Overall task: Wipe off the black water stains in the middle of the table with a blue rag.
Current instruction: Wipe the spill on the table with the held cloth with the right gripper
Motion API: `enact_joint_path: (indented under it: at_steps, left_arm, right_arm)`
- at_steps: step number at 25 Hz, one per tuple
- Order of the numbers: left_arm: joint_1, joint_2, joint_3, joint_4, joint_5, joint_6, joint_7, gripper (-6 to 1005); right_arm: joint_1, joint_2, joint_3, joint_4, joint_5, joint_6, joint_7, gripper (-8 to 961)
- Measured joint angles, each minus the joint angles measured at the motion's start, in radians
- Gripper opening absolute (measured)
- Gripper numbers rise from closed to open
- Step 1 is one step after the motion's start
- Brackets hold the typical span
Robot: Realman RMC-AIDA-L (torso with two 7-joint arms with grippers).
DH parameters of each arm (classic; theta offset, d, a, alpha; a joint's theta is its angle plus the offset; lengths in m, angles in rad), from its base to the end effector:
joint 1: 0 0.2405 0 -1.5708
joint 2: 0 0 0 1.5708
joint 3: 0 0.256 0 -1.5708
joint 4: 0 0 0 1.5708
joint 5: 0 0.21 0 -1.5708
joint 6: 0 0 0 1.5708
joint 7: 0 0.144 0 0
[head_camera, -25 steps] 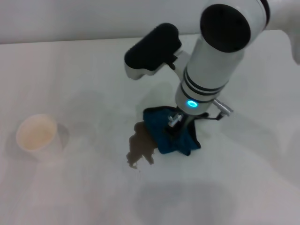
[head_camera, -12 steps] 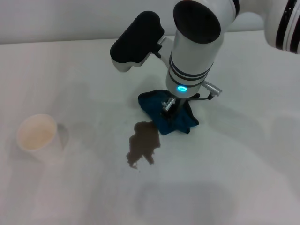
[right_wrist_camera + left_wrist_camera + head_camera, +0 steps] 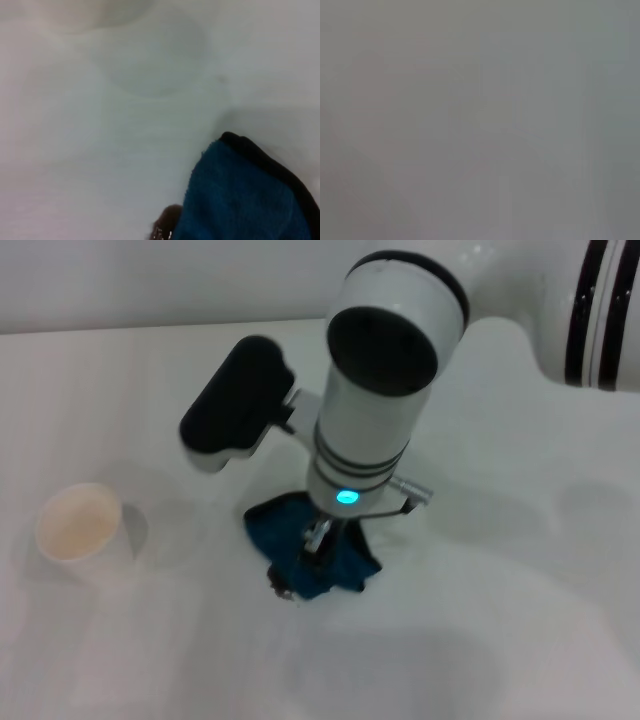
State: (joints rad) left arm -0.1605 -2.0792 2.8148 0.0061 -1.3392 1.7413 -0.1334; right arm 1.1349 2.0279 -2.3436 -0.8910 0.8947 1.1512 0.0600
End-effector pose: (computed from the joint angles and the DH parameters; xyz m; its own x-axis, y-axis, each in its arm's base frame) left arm -0.3639 0.2024 0.0365 0.7536 -0.3063 0.5816 0.6043 -0.0254 -0.7964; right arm 0.1140 0.3417 -0.1397 0.6753 -0.5602 0.4797 -0.3404 -0.8137 -0.4711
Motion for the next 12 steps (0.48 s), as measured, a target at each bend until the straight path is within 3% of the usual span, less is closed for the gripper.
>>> enact_joint_path:
  at_steps: [12]
  left_arm:
    - [-0.013, 0.002, 0.000, 0.002, 0.000, 0.000, 0.000, 883]
  right_arm:
    - [0.037, 0.000, -0.094, -0.083, 0.154, -0.005, 0.008, 112]
